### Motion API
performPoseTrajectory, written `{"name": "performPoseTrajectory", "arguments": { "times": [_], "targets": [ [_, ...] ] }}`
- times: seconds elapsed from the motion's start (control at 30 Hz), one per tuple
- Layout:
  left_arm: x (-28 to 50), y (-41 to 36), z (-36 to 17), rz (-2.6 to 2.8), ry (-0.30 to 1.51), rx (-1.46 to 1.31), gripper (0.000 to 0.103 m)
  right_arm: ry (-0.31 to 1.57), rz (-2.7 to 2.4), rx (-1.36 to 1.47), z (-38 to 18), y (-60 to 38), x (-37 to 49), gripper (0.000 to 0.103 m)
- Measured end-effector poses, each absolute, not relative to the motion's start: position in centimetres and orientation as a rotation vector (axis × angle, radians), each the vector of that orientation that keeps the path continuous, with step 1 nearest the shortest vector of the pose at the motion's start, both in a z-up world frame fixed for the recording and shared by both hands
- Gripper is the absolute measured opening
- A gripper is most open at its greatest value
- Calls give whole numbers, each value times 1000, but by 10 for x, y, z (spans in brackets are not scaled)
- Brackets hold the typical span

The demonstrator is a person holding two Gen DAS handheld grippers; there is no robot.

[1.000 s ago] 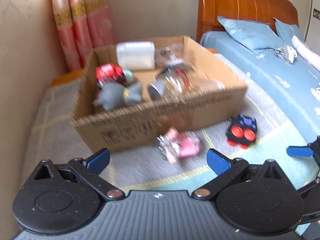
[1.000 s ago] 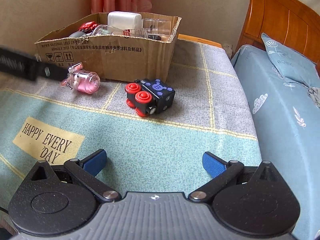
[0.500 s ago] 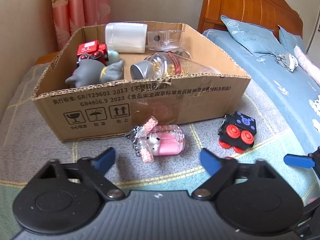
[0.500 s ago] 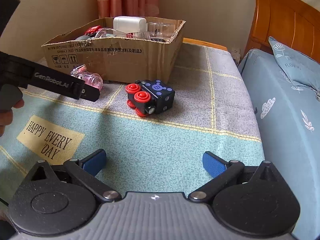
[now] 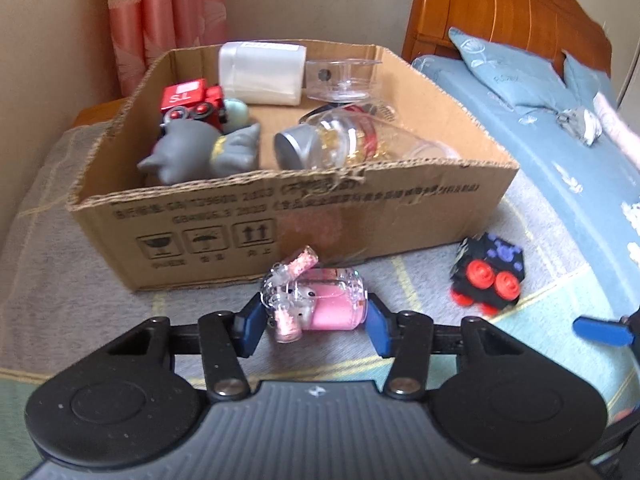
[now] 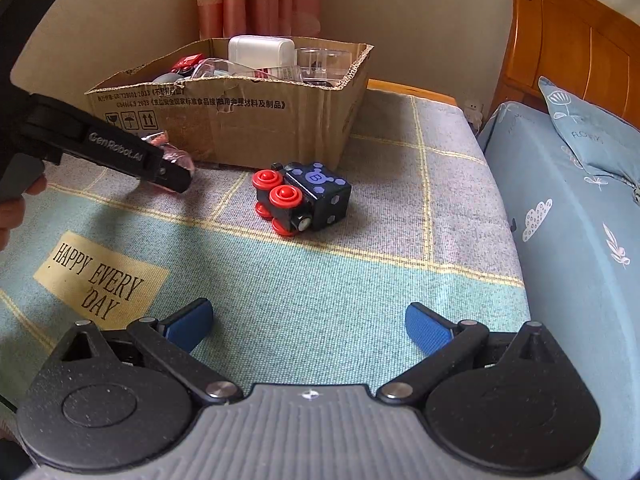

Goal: Organize rigid objects
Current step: 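Grasp the pink keychain bottle with the left gripper while the right approaches the black cube toy, then close the right gripper on the black cube toy with red wheels while the left holds the bottle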

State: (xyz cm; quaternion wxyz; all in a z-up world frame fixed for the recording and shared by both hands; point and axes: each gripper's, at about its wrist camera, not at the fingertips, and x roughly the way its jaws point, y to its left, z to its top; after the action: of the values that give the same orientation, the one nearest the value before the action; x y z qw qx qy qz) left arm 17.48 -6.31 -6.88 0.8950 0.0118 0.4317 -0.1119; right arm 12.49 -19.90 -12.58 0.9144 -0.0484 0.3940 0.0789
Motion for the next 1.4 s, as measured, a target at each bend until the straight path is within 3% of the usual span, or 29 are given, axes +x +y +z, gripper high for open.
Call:
{"name": "performPoseTrajectory", "arguments": {
  "times": [0.53,1.07,1.4],
  "targets": [
    [153,-2,-66,-72,906,34,50,823,256,-139,-124,-168,170,103],
    [160,3,-66,-89,901,21,50,794,296,-147,-127,-145,214,103],
    [160,4,-73,-89,914,18,58,747,252,-127,-131,-147,204,103]
  ]
}}
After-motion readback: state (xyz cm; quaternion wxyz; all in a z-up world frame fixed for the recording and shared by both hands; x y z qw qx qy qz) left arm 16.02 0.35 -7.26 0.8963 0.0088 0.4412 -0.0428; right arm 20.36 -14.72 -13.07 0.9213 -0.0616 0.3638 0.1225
